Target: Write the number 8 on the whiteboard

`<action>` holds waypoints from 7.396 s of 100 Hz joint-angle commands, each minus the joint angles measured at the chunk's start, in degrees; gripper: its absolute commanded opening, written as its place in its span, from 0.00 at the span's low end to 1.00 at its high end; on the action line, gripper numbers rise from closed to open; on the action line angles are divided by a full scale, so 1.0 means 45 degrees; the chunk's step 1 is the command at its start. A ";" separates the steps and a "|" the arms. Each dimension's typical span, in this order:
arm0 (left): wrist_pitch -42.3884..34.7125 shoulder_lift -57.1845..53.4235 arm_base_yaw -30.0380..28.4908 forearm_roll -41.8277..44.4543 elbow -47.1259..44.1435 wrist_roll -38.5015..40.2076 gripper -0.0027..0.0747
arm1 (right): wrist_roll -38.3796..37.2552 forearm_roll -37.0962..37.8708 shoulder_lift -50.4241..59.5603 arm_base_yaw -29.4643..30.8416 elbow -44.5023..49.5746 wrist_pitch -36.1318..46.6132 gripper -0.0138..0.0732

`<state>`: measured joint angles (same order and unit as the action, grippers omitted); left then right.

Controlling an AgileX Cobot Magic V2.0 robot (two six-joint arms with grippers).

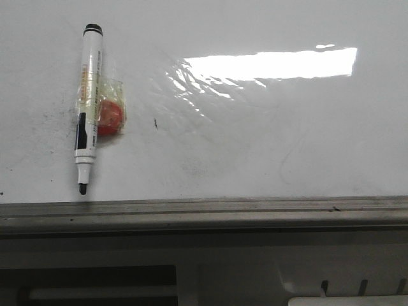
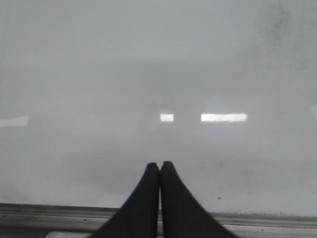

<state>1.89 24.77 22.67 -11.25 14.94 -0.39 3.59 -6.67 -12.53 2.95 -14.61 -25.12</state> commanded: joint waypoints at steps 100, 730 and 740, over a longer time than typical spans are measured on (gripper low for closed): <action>-0.8276 0.8973 0.5830 -0.1062 0.0372 0.0187 0.60 | 0.0083 -0.0035 -0.0232 -0.0755 -0.0436 0.1014 0.09; -0.6180 0.7722 0.7223 0.5009 0.1762 -0.0026 0.51 | -0.0961 0.1210 -1.1364 -1.1941 -0.9792 -0.2508 0.10; -0.6275 0.8276 0.7223 0.4950 0.2001 -0.0026 0.51 | -0.0961 0.1185 -1.1364 -1.2055 -0.9792 -0.2667 0.10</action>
<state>-20.90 60.86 54.71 11.69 21.42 -0.73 -0.91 -1.35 -64.78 -50.95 -57.24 -39.64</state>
